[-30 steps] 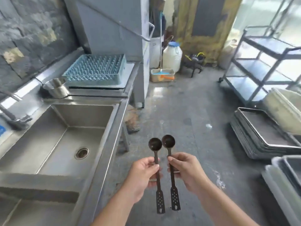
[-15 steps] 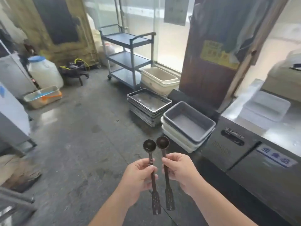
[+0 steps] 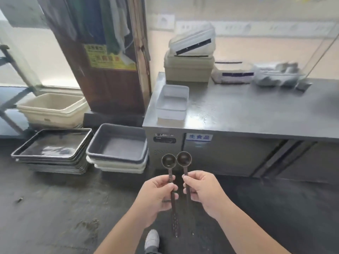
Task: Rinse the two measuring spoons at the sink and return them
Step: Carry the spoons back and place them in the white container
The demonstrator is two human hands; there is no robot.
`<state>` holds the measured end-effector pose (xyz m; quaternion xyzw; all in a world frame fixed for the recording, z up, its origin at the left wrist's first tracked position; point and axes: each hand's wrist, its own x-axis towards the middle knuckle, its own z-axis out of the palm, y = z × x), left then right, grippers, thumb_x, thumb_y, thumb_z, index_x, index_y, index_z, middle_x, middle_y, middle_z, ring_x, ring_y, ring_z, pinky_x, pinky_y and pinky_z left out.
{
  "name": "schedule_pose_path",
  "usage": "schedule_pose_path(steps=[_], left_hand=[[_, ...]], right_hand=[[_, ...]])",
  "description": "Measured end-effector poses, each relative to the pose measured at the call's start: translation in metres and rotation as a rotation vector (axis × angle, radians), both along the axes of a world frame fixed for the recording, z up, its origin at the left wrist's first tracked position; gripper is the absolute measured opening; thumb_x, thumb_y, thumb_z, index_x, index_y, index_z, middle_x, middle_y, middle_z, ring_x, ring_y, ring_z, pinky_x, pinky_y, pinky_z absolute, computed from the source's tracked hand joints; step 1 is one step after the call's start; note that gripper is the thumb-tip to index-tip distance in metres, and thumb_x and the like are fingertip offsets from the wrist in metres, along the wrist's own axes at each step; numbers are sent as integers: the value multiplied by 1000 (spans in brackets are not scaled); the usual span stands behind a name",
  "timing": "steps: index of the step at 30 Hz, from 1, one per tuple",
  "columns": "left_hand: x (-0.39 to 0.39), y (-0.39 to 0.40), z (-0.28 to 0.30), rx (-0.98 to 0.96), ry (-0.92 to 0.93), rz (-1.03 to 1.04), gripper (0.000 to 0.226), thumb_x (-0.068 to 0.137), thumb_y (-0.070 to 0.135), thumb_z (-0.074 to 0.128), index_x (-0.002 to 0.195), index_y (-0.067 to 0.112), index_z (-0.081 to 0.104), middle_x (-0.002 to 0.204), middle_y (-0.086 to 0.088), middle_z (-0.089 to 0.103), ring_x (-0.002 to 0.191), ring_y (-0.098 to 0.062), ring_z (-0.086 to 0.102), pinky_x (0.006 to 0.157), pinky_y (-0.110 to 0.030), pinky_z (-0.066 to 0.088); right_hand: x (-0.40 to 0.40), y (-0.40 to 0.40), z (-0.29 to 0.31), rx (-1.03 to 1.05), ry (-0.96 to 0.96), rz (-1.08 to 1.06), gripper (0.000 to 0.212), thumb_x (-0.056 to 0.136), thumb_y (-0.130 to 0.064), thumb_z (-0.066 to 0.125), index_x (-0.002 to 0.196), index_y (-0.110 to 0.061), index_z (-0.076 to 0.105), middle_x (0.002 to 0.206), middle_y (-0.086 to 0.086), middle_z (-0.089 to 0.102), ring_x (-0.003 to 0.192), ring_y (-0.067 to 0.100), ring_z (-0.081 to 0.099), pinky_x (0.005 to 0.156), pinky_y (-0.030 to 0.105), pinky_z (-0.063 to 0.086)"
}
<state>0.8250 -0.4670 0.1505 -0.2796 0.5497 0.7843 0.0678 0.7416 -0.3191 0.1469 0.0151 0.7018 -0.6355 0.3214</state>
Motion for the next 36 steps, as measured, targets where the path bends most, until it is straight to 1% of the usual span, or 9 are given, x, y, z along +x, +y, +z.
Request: schedule_pose_path(steps=[5, 8, 11, 16, 19, 23, 29, 32, 36], left_hand=[[-72, -24, -3, -3, -7, -162, 23, 89, 6, 63, 109, 14, 67, 83, -7, 73, 69, -20, 68, 57, -28, 53], [-115, -48, -2, -45, -17, -219, 22, 89, 8, 63, 109, 16, 67, 84, -7, 74, 71, -20, 69, 61, -31, 54], [-154, -76, -2, -78, -16, -259, 21, 90, 10, 63, 108, 18, 67, 84, -5, 74, 73, -20, 70, 64, -32, 54], [-209, -111, -6, -113, -36, -277, 18, 91, 12, 62, 106, 19, 68, 83, -5, 74, 73, -21, 72, 74, -39, 58], [-242, -125, -13, -110, -44, -268, 17, 90, 13, 63, 104, 21, 70, 84, -6, 75, 73, -21, 72, 73, -39, 59], [-296, -142, -27, -142, -80, -210, 16, 90, 15, 65, 102, 23, 70, 83, -4, 76, 73, -21, 73, 68, -35, 59], [-399, -163, -37, -166, -126, -86, 19, 91, 19, 63, 86, 34, 74, 83, 3, 76, 75, -18, 74, 63, -30, 59], [-448, -173, -38, -218, -163, -13, 17, 92, 15, 62, 90, 27, 74, 76, 5, 75, 69, -13, 73, 52, -22, 55], [-500, -189, -41, -252, -167, 38, 17, 91, 11, 61, 96, 23, 71, 64, 8, 71, 68, -15, 74, 53, -23, 56]], right_hand=[[-52, -14, -2, 26, -1, -146, 15, 89, -20, 69, 74, -19, 75, 68, 3, 69, 63, 16, 67, 54, 25, 52], [-84, -34, -2, 36, 0, -201, 14, 89, -21, 69, 77, -18, 75, 67, 3, 68, 62, 15, 67, 55, 24, 52], [-115, -61, -5, 43, -10, -259, 10, 88, -22, 70, 81, -17, 75, 69, 4, 70, 65, 16, 68, 62, 28, 54], [-163, -96, -12, 53, -31, -289, 9, 87, -23, 71, 79, -24, 76, 72, 4, 72, 71, 20, 70, 67, 31, 59], [-198, -110, -17, 36, -53, -272, 9, 87, -23, 71, 80, -26, 76, 72, 4, 73, 69, 18, 70, 71, 34, 61], [-258, -125, -30, 32, -74, -239, 9, 87, -21, 71, 80, -22, 76, 68, 3, 71, 64, 16, 69, 64, 27, 57], [-375, -148, -44, 35, -97, -171, 7, 89, -19, 69, 85, -19, 75, 71, 2, 73, 70, 17, 70, 72, 33, 60], [-432, -159, -44, 30, -99, -169, 12, 90, -9, 65, 85, -15, 74, 70, 4, 70, 71, 19, 67, 69, 34, 60], [-493, -177, -42, 7, -103, -90, 11, 91, -5, 60, 92, -10, 70, 72, 7, 67, 67, 19, 67, 64, 28, 57]])
